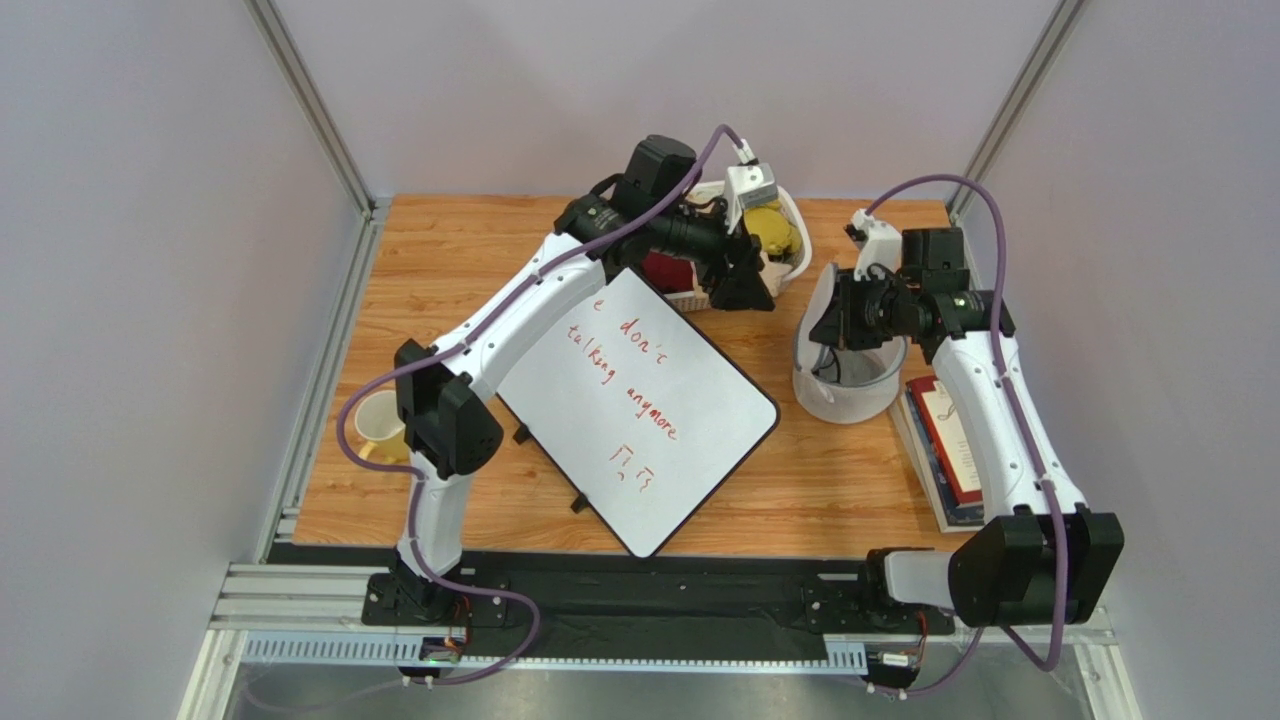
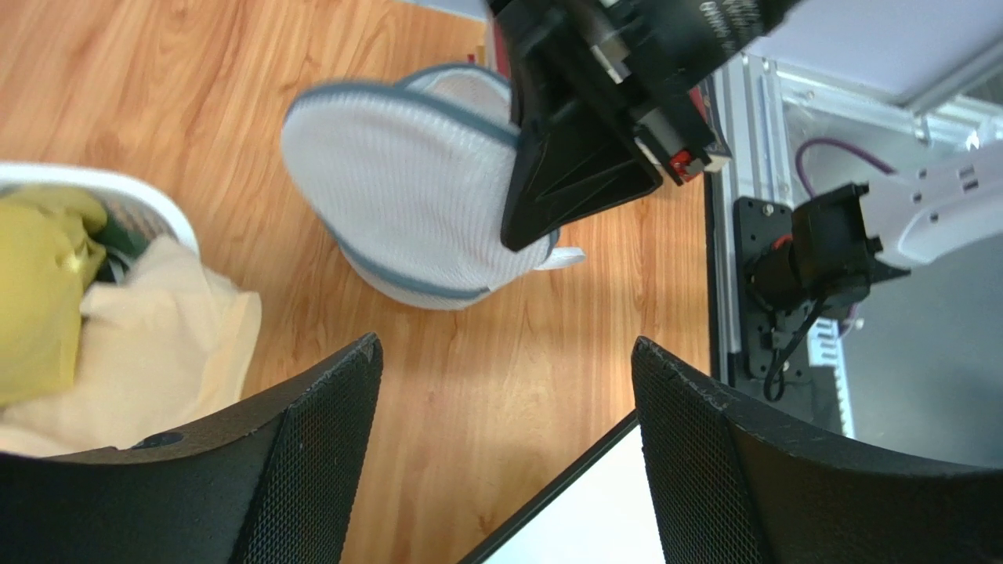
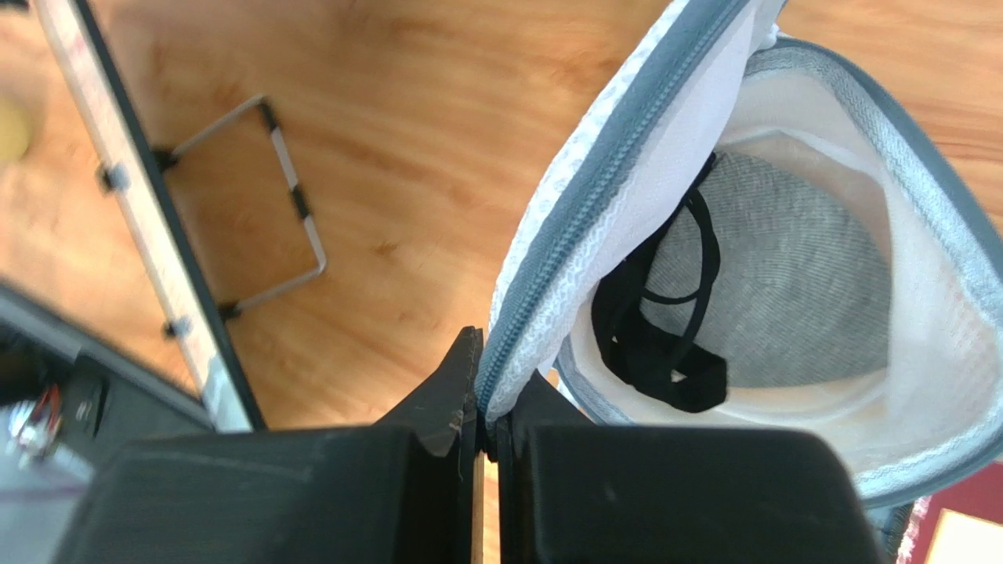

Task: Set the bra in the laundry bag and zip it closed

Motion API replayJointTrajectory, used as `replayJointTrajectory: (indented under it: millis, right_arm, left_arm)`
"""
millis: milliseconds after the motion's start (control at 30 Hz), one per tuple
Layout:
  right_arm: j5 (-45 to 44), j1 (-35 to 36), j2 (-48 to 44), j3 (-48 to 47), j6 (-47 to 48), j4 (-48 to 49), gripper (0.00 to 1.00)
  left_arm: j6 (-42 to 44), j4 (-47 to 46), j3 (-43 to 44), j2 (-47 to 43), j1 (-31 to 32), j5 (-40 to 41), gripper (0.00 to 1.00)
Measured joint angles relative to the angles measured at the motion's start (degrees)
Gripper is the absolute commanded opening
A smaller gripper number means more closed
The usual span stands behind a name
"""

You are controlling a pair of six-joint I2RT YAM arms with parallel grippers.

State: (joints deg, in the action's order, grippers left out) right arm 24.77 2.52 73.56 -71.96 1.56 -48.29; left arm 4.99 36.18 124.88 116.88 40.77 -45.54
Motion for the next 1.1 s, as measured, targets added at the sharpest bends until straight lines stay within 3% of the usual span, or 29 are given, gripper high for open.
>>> replayJointTrajectory:
  millis: [200, 467, 633, 767, 933, 1100]
  right_arm:
    - [8.92, -0.63, 0.2, 0.13, 4.33, -3.23, 0.0]
    - [12.87, -0.55, -10.99, 5.68, 4.42, -3.41, 0.0]
    - [13.86, -0.22, -14.82, 8.17, 4.28, -3.8, 0.0]
    - [14.29, 0.74, -14.69, 8.39, 4.31, -3.87, 0.0]
    - [14.34, 1.46, -14.71, 8.39, 4.33, -3.89, 0.0]
    - [14.34, 1.92, -14.95, 8.39, 4.33, -3.93, 0.0]
  left_arm:
    - [7.61, -2.49, 0.0, 0.44, -0.02, -5.92, 0.85]
    - [12.02, -10.75, -0.57, 3.48, -0.04, -15.61, 0.85]
    - [10.6, -18.67, -2.69, 5.2, -0.04, -21.51, 0.85]
    - [4.31, -28.41, -3.34, 7.3, 0.02, -26.4, 0.84]
    - [-4.46, -39.47, -2.47, 11.56, 0.48, -30.69, 0.73]
    - [-9.97, -45.22, -1.57, 15.3, 1.75, -33.33, 0.53]
